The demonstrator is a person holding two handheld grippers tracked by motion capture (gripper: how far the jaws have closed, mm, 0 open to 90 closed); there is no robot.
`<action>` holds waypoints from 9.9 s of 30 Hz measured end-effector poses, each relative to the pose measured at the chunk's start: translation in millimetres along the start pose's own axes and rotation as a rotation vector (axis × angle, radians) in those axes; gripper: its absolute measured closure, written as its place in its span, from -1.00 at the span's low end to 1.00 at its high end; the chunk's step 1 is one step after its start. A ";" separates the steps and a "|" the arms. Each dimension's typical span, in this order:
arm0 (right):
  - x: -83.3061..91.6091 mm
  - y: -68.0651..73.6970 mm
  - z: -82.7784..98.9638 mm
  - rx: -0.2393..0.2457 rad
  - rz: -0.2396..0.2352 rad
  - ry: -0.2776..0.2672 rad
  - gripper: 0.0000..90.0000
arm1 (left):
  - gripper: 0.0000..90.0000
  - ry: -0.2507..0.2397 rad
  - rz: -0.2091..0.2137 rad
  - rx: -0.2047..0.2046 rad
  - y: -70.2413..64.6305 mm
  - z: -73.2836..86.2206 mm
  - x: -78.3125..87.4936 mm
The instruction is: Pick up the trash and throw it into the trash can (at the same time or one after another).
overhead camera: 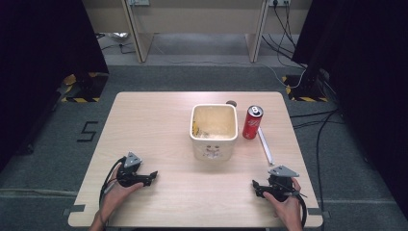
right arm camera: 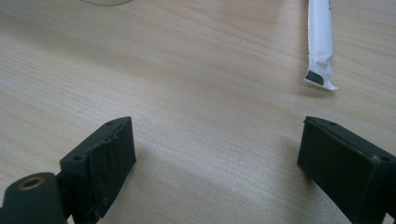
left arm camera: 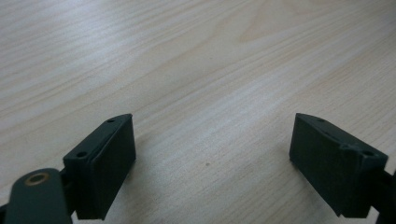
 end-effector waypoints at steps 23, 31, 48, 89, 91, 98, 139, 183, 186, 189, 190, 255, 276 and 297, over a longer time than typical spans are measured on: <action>13.9 -10.1 -13.9 -0.021 0.043 -0.072 -0.66 | -0.70 0.000 0.000 -0.002 0.1 0.0 0.0; 19.5 -23.7 -27.3 -0.031 0.069 -0.091 -0.59 | -0.70 -0.001 0.000 0.001 0.0 0.0 -0.1; -2.3 -42.8 -61.8 -0.005 0.092 -0.053 -0.04 | -0.70 0.000 0.000 0.000 0.1 0.0 -0.1; -47.0 -73.4 -70.1 -0.058 0.084 -0.003 0.68 | -0.70 0.000 0.000 -0.001 0.1 0.0 0.0; -46.6 -75.1 -69.2 -0.058 0.098 -0.009 0.73 | -0.70 -0.002 0.000 0.002 -0.1 0.0 -0.1; -43.4 -77.1 -68.2 -0.062 0.111 -0.021 0.78 | -0.70 -0.001 0.000 0.001 0.0 0.0 -0.1; 79.5 -74.6 -116.4 0.030 0.113 -0.162 0.79 | -0.69 0.000 0.001 0.001 0.2 0.0 0.0; 71.9 33.0 -147.1 0.285 -0.230 -0.087 0.78 | -0.69 0.002 0.001 -0.003 0.3 0.0 0.1; 70.8 35.5 -147.5 0.293 -0.238 -0.072 0.78 | -0.70 0.000 0.001 0.002 0.0 -0.1 0.0; 69.2 37.3 -148.6 0.296 -0.239 -0.066 0.78 | -0.69 0.000 0.001 0.002 0.0 -0.1 0.0; 68.7 38.2 -149.3 0.298 -0.242 -0.064 0.78 | -0.69 0.000 0.001 0.002 0.0 -0.1 0.0; 94.6 5.3 -176.3 0.147 -0.187 -0.220 -0.22 | -0.70 -0.002 0.000 0.000 0.1 0.0 -0.1; 70.7 -16.7 -163.0 0.083 -0.067 -0.200 -0.47 | -0.70 0.000 0.000 0.000 0.1 0.0 0.0; 45.2 -37.4 -167.0 0.030 -0.013 -0.211 -0.49 | -0.70 0.000 0.001 -0.001 0.2 0.0 0.0</action>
Point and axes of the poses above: each handheld gripper's, and its own axes: x roughly backward along the jaws, z roughly out of its underside, y roughly to its left, the point moved 2 cm from there along -x, roughly forward along the jaws, and after that the axes turned 9 degrees about -z, right-handed, at the moved point
